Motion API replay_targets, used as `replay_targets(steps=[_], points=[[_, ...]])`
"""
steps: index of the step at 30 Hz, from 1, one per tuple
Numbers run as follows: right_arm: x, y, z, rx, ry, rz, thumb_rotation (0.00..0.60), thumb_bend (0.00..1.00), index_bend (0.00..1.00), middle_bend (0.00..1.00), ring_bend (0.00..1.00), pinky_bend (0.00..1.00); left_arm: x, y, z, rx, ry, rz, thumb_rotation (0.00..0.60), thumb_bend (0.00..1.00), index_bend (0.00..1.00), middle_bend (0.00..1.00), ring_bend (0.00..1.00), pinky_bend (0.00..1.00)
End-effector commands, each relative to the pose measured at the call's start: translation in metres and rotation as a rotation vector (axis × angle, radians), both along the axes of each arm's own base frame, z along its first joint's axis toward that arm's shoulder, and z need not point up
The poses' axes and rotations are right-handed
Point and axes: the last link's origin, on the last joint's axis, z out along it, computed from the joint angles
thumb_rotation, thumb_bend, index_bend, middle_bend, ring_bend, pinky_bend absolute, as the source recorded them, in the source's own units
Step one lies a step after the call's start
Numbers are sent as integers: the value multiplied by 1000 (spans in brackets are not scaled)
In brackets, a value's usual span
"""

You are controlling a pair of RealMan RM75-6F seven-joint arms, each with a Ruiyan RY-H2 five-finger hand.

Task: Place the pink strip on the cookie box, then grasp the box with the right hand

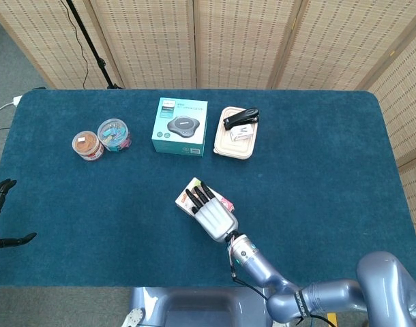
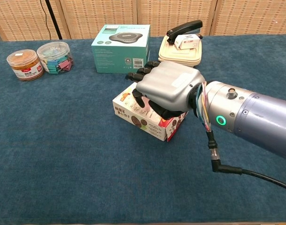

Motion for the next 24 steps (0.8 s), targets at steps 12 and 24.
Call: replay_targets(steps=[12,24], points=[[2,-6,-8,0,6,-11,600,816,378,0,0,0,-3,0,2,5,-9,7,600,52,0,0,0,0],[-1,-8,-4,-12,9,-9,600,817,420,0,0,0,-3,0,2,3,-8,8,600,51,0,0,0,0]])
